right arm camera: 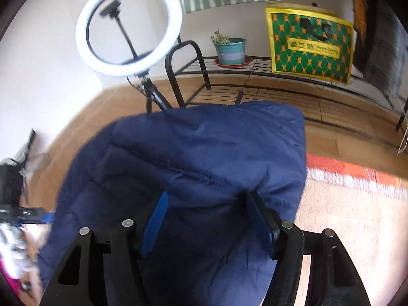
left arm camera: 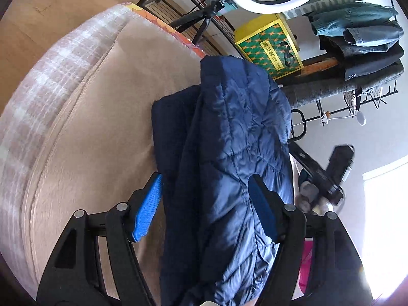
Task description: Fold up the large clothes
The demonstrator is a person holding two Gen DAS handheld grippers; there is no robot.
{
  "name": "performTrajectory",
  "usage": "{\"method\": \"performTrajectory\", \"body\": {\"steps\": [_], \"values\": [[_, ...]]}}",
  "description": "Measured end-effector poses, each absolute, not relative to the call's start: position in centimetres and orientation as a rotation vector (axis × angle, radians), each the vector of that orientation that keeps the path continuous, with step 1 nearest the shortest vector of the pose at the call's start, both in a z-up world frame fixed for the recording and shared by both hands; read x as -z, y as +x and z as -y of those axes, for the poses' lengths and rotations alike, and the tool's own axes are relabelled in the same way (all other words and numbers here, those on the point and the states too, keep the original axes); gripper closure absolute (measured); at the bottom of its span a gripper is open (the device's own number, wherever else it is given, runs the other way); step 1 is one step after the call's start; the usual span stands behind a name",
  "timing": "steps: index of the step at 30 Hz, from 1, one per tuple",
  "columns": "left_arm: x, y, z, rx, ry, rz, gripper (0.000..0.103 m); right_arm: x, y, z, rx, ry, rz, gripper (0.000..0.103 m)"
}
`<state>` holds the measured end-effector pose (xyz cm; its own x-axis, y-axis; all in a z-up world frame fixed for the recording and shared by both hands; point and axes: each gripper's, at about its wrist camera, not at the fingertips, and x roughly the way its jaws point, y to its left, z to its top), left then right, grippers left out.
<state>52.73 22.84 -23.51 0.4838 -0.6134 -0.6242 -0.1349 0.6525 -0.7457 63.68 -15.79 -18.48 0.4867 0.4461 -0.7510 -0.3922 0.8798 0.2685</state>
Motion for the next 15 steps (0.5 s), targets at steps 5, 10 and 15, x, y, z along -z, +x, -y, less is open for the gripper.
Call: {"method": "performTrajectory", "body": {"steps": [5, 10, 15], "values": [[24.5, 53.9, -23.1, 0.325, -0.836, -1.075, 0.032, 17.3, 60.9, 20.2, -0.548, 0.224, -0.965, 0.019], [25.6, 54.7, -22.8, 0.343, -0.86, -1.085, 0.032, 19.2, 58.6, 23.9, -0.585, 0.397, -1.057, 0.018], [26.1, 55.4, -22.5, 0.379, -0.878, -1.076, 0.032, 21.2, 57.6, 25.3, -0.649, 0.532, -1.091, 0.018]]}}
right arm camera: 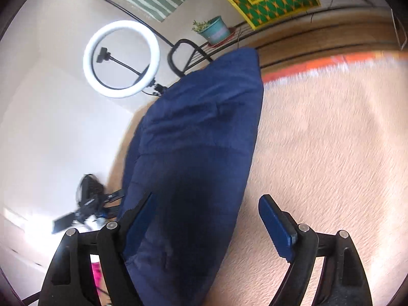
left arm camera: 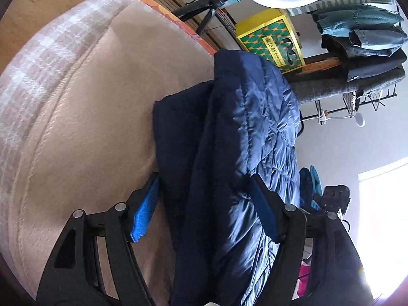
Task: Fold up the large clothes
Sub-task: 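Grasp the folded jacket bundle with both tools and lift it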
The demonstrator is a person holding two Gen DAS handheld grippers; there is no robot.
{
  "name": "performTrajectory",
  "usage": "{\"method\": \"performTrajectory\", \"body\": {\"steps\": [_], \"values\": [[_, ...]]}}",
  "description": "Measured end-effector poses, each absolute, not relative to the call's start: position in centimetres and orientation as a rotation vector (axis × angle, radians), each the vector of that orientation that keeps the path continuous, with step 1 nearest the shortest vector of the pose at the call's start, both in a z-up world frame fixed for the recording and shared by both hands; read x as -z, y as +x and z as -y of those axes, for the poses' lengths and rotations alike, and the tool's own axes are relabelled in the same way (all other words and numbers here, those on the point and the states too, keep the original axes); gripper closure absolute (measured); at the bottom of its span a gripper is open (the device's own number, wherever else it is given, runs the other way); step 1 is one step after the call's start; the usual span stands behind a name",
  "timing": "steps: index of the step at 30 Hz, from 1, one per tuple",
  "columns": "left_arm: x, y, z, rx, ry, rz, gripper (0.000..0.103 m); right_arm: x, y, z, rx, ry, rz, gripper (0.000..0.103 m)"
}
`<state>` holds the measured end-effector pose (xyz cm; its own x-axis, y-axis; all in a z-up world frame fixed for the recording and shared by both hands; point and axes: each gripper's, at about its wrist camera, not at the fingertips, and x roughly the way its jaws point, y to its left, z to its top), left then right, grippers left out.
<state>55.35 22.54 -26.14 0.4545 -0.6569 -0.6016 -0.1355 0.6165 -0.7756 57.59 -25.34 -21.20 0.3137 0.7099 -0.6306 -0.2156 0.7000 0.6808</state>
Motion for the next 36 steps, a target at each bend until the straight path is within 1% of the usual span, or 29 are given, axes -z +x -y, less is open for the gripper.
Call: {"method": "performTrajectory", "body": {"steps": [2, 4, 5, 7, 9, 11, 13, 14, 15, 16, 18, 21, 23, 27, 36], "values": [[26.2, 55.8, -22.5, 0.387, -0.887, -1.071, 0.032, 21.7, 57.6, 25.2, -0.664, 0.548, -1.1, 0.019], [26.3, 55.9, -22.4, 0.393, -0.886, -1.065, 0.032, 22.4, 57.9, 24.8, -0.681, 0.565, -1.114, 0.022], [26.3, 56.1, -22.3, 0.398, -0.886, -1.06, 0.032, 22.7, 58.1, 24.6, -0.693, 0.577, -1.121, 0.025], [26.3, 56.4, -22.3, 0.406, -0.884, -1.056, 0.032, 23.5, 58.3, 24.2, -0.705, 0.6, -1.134, 0.027], [26.3, 56.6, -22.2, 0.408, -0.884, -1.047, 0.032, 24.3, 58.6, 23.6, -0.713, 0.617, -1.145, 0.036], [26.3, 56.9, -21.8, 0.402, -0.871, -1.04, 0.034, 24.3, 58.8, 23.0, -0.714, 0.611, -1.122, 0.038], [26.1, 57.4, -21.2, 0.392, -0.844, -1.044, 0.04, 24.3, 59.0, 22.4, -0.709, 0.616, -1.121, 0.038], [26.0, 57.6, -20.8, 0.387, -0.83, -1.047, 0.047, 24.3, 59.0, 22.2, -0.706, 0.616, -1.122, 0.039], [25.8, 57.7, -20.5, 0.381, -0.819, -1.046, 0.057, 24.4, 59.1, 22.0, -0.698, 0.615, -1.123, 0.043], [25.7, 57.7, -20.2, 0.38, -0.81, -1.044, 0.061, 24.3, 59.1, 22.0, -0.691, 0.615, -1.124, 0.047], [25.0, 57.6, -19.7, 0.365, -0.761, -1.028, 0.073, 24.2, 59.2, 22.0, -0.683, 0.621, -1.118, 0.063], [23.7, 57.1, -18.8, 0.35, -0.69, -1.003, 0.082, 23.0, 58.9, 21.6, -0.671, 0.55, -1.11, 0.073], [22.8, 56.7, -18.4, 0.335, -0.658, -0.989, 0.085, 21.8, 58.4, 20.9, -0.653, 0.465, -1.099, 0.077], [21.2, 55.6, -17.9, 0.324, -0.635, -0.964, 0.089, 19.5, 57.7, 20.0, -0.63, 0.365, -1.083, 0.081], [16.9, 51.0, -14.5, 0.39, -0.579, -0.939, 0.091, 13.3, 53.4, 19.6, -0.598, 0.152, -1.053, 0.084]]}}
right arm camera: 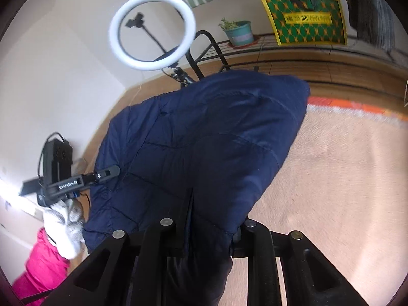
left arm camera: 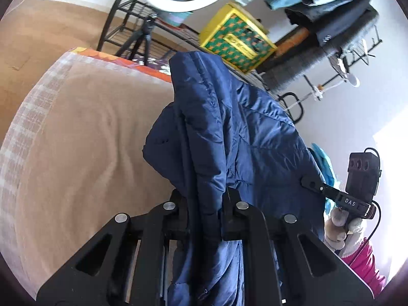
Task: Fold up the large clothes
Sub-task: 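Grasp the folded jacket bundle with both tools and lift it, then carry the lifted jacket bundle with both tools onto the light blue shirt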
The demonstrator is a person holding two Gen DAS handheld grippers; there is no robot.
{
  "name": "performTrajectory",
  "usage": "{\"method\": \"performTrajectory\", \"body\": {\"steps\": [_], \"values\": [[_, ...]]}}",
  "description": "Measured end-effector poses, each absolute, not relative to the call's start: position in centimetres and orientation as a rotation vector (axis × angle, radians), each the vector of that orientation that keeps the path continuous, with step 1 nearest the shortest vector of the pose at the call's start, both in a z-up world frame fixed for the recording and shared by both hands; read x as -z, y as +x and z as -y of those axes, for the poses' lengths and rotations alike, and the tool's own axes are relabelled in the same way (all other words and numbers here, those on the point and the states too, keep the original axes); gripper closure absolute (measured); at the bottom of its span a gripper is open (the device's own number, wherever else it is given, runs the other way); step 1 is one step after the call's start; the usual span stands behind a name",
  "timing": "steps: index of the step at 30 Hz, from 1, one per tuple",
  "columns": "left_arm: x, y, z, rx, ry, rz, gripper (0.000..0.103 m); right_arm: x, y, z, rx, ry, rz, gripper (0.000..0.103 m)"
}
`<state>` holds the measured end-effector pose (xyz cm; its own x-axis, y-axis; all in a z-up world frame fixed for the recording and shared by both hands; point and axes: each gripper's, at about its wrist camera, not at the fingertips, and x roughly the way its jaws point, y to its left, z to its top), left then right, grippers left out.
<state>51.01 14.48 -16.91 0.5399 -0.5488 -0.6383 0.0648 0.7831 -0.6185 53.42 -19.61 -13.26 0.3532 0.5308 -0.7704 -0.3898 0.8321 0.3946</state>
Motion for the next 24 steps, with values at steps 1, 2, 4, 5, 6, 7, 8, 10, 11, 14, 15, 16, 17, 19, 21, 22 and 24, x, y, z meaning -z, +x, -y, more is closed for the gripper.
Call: {"method": "performTrajectory", "body": {"steps": [1, 2, 4, 5, 6, 7, 8, 10, 11, 14, 15, 16, 17, 19, 21, 22, 24], "values": [[16.2, 50.2, -13.8, 0.402, -0.578, -0.933, 0.091, 12.5, 52.8, 19.9, -0.595, 0.142, -1.047, 0.084], [15.7, 49.7, -13.4, 0.41, -0.576, -0.931, 0.091, 11.5, 51.8, 20.5, -0.59, 0.129, -1.038, 0.084], [14.4, 48.2, -12.2, 0.432, -0.563, -0.921, 0.091, 10.1, 50.4, 21.2, -0.582, 0.113, -1.024, 0.084], [13.8, 47.6, -11.8, 0.442, -0.561, -0.917, 0.091, 9.3, 49.6, 21.7, -0.577, 0.103, -1.015, 0.084], [13.1, 46.8, -11.2, 0.453, -0.563, -0.911, 0.091, 8.4, 48.6, 22.3, -0.571, 0.094, -1.005, 0.084], [12.6, 46.3, -10.7, 0.46, -0.564, -0.906, 0.091, 7.7, 47.8, 22.6, -0.567, 0.086, -0.998, 0.084], [11.9, 45.5, -10.0, 0.474, -0.563, -0.9, 0.091, 6.7, 46.6, 23.2, -0.559, 0.072, -0.988, 0.084], [10.6, 44.1, -8.5, 0.498, -0.552, -0.89, 0.091, 5.4, 44.9, 24.0, -0.547, 0.052, -0.972, 0.084], [10.1, 43.6, -7.8, 0.507, -0.545, -0.887, 0.091, 4.6, 43.7, 24.8, -0.536, 0.044, -0.96, 0.084], [8.2, 41.8, -5.2, 0.544, -0.528, -0.876, 0.091, 2.9, 41.1, 26.6, -0.515, 0.039, -0.94, 0.084], [7.8, 41.4, -4.4, 0.555, -0.525, -0.875, 0.091, 2.4, 40.2, 27.3, -0.504, 0.038, -0.933, 0.084], [7.4, 40.9, -3.7, 0.564, -0.523, -0.874, 0.091, 1.9, 39.5, 27.9, -0.495, 0.035, -0.926, 0.084], [6.8, 40.4, -2.5, 0.58, -0.516, -0.874, 0.091, 1.2, 38.4, 28.9, -0.482, 0.032, -0.916, 0.084], [6.0, 39.7, -0.8, 0.602, -0.503, -0.873, 0.091, 0.3, 37.1, 30.2, -0.465, 0.024, -0.902, 0.084], [4.9, 39.1, 1.5, 0.634, -0.492, -0.87, 0.091, -0.9, 35.5, 31.8, -0.435, 0.005, -0.88, 0.084], [4.6, 38.7, 2.4, 0.645, -0.491, -0.867, 0.091, -1.3, 34.9, 32.6, -0.426, 0.001, -0.873, 0.084], [3.8, 38.4, 4.8, 0.679, -0.481, -0.862, 0.091, -2.2, 33.7, 34.7, -0.41, 0.004, -0.861, 0.084]]}}
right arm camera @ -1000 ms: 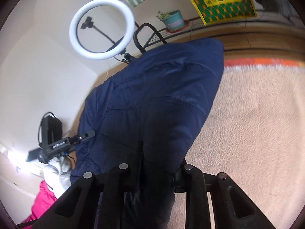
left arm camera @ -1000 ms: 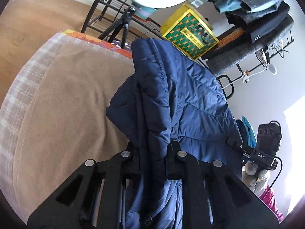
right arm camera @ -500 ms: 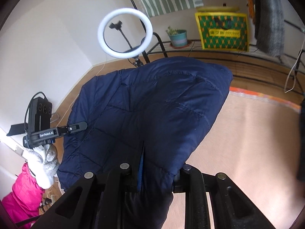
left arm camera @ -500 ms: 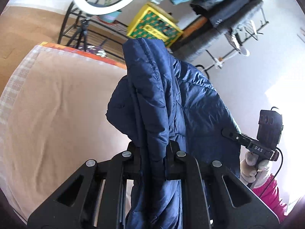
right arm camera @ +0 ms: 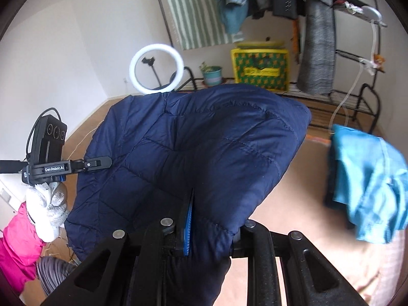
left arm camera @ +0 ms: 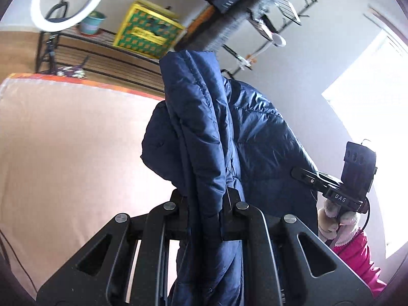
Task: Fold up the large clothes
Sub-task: 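Carry the lifted jacket bundle with both tools onto the light blue shirt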
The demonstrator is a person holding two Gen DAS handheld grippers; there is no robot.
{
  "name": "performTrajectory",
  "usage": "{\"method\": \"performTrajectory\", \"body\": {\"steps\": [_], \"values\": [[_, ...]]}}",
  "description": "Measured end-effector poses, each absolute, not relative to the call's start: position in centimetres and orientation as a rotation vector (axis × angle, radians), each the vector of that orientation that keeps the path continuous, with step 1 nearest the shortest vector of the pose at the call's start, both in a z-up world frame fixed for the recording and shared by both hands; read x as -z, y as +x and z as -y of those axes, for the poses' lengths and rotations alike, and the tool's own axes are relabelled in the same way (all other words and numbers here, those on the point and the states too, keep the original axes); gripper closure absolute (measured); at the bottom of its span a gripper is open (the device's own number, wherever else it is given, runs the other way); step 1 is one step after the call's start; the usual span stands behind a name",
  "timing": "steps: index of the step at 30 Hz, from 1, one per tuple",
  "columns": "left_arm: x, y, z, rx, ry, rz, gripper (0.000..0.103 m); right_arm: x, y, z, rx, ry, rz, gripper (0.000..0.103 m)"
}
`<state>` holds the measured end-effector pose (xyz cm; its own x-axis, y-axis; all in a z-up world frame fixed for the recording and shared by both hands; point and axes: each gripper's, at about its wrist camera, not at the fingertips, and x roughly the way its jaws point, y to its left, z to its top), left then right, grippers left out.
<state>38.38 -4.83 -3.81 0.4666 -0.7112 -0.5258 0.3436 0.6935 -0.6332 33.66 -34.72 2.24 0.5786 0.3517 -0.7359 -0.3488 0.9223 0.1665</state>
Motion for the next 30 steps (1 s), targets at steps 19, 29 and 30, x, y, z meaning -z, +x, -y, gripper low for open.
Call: {"method": "performTrajectory", "body": {"steps": [19, 29, 30], "values": [[2.0, 44.0, 29.0, 0.887, -0.44, -0.826, 0.091, -7.4, 32.7, 55.0, -0.187, -0.033, -0.761, 0.085], [2.2, 50.0, 40.1, 0.922, -0.401, -0.786, 0.091, -8.1, 40.0, 64.3, -0.074, -0.073, -0.7, 0.086], [2.3, 50.6, 40.8, 0.918, -0.398, -0.783, 0.091, -8.1, 40.6, 64.8, -0.067, -0.083, -0.698, 0.086]]}}
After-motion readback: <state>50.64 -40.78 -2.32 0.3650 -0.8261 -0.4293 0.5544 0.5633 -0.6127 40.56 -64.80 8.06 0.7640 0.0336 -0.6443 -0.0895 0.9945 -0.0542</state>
